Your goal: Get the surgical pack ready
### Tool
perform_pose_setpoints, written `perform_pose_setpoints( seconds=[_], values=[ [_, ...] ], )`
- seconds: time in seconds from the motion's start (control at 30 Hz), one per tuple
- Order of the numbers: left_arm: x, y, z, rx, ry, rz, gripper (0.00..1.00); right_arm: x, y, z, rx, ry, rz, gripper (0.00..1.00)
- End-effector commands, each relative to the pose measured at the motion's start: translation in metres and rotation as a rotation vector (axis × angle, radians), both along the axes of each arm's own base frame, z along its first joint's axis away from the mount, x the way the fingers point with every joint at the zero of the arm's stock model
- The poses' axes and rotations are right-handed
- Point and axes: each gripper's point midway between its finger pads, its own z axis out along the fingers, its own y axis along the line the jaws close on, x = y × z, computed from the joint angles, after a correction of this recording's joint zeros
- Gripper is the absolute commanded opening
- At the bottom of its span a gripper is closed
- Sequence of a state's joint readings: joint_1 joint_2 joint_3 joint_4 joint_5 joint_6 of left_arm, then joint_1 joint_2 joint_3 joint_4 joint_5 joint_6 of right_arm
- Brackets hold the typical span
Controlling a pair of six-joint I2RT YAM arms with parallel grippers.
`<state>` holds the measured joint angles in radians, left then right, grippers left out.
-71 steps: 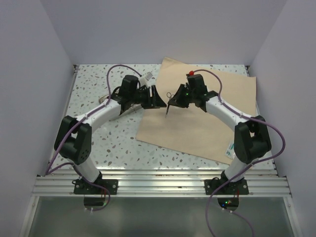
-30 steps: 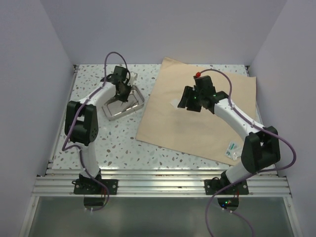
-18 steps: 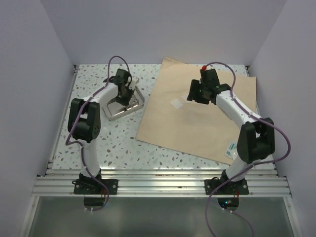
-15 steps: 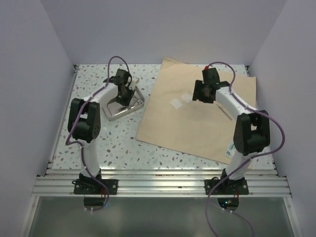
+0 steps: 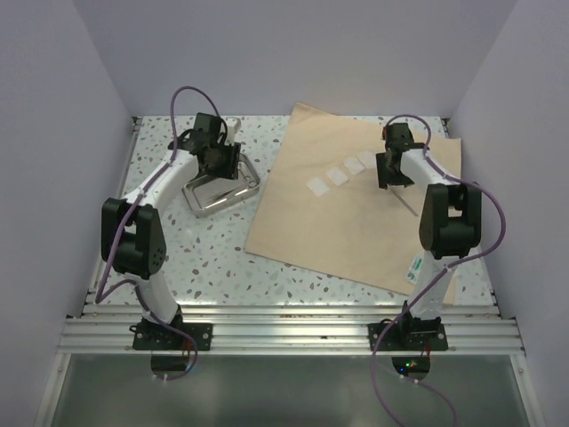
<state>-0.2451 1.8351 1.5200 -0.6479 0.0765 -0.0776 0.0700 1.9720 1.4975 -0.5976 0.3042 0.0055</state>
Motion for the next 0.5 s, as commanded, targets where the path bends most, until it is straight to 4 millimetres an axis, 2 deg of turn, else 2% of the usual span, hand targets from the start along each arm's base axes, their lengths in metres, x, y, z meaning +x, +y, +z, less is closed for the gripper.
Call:
perform_pose_setpoints(
  seconds=[0.0, 0.07, 0.1, 0.17, 0.2, 0.47],
  values=[
    [-0.005, -0.027, 0.028, -0.17, -0.046, -0.032, 0.47, 0.004, -0.018, 0.004, -0.033, 0.011, 0.093, 0.58],
    [-0.009, -0.032, 0.03, -0.198, -0.038, -0.043, 0.47, 0.005, -0.021, 0.001, 0.001, 0.012, 0.13, 0.53],
    [-0.01, -0.034, 0.03, -0.211, -0.032, -0.054, 0.47, 0.011, -0.015, 0.001, 0.027, -0.007, 0.16, 0.51],
    [-0.012, -0.036, 0.029, -0.218, -0.024, -0.06, 0.47, 0.014, -0.012, -0.002, 0.034, -0.003, 0.194, 0.49],
    [-0.013, -0.037, 0.029, -0.223, -0.022, -0.064, 0.47, 0.014, -0.019, -0.005, 0.057, 0.0, 0.189, 0.48],
    [-0.015, -0.042, 0.029, -0.252, -0.016, -0.072, 0.47, 0.024, -0.016, -0.027, 0.086, 0.012, 0.224, 0.41]
  ],
)
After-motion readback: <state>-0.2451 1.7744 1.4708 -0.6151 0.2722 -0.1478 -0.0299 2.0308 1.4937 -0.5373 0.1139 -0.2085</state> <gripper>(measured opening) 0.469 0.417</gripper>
